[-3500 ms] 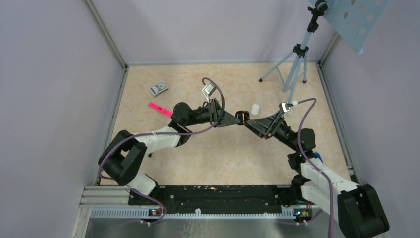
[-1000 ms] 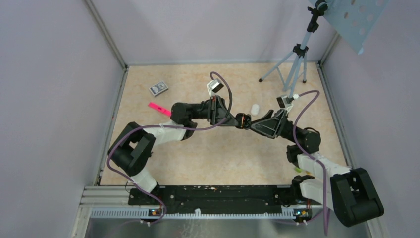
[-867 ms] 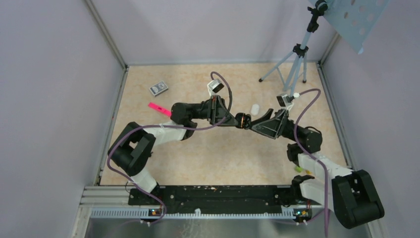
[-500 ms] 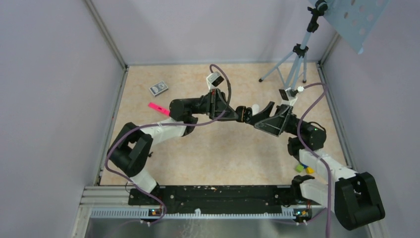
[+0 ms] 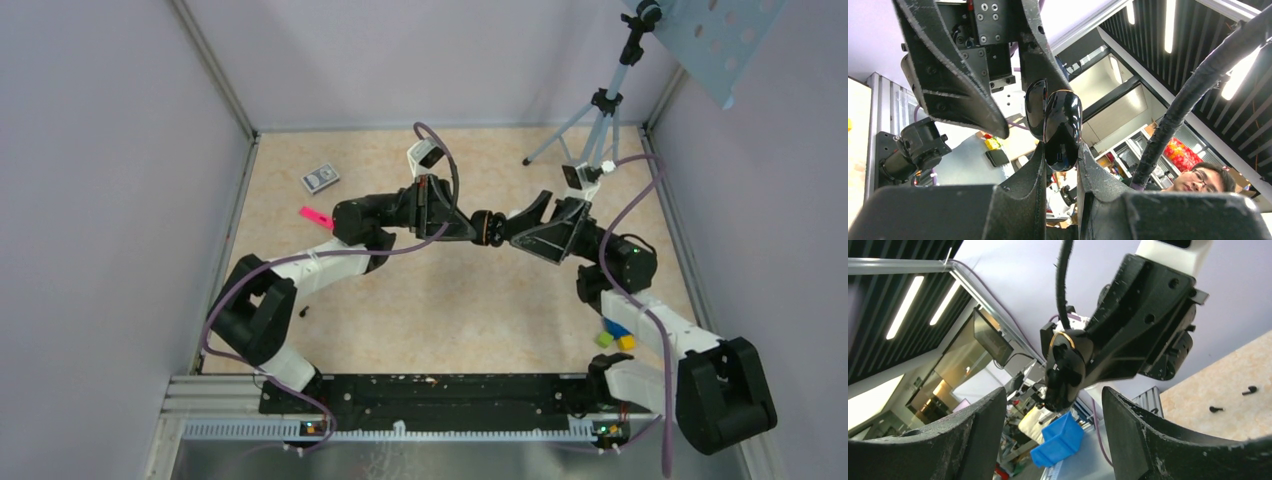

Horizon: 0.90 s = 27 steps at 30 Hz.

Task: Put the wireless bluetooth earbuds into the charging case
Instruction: Pass from the left arm to the right

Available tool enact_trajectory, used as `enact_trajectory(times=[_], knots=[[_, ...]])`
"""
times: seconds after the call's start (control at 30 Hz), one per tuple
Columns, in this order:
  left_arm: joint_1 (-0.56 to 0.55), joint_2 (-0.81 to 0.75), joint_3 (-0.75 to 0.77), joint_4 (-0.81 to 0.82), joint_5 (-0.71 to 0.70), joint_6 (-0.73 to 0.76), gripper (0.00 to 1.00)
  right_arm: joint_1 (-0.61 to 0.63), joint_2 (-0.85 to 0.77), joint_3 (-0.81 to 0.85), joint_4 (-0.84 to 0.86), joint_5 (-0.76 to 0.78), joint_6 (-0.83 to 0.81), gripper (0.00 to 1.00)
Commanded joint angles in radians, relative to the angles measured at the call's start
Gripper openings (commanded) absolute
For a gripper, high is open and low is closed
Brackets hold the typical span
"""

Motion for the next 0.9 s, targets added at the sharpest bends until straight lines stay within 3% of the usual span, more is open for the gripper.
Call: enact_trajectory(times=[0.0,0.3,0.67,0.87], knots=[[0.001,-0.053,0.023,0.095,-0.008,0.026,0.00,0.016,0.008,0.083,0.223,0.014,-0.021,0.68],[0.001,-0.054,0.018,0.112,-0.008,0.018,0.00,0.023,0.009,0.073,0.223,0.031,-0.016,0.56],[0.000,-0.054,0.021,0.114,-0.009,0.020,0.00,0.057,0.053,0.080,0.223,0.024,-0.036,0.50],[0.000,-0.062,0.013,0.103,-0.004,0.028,0.00,0.059,0.057,0.080,0.223,0.031,-0.038,0.41]])
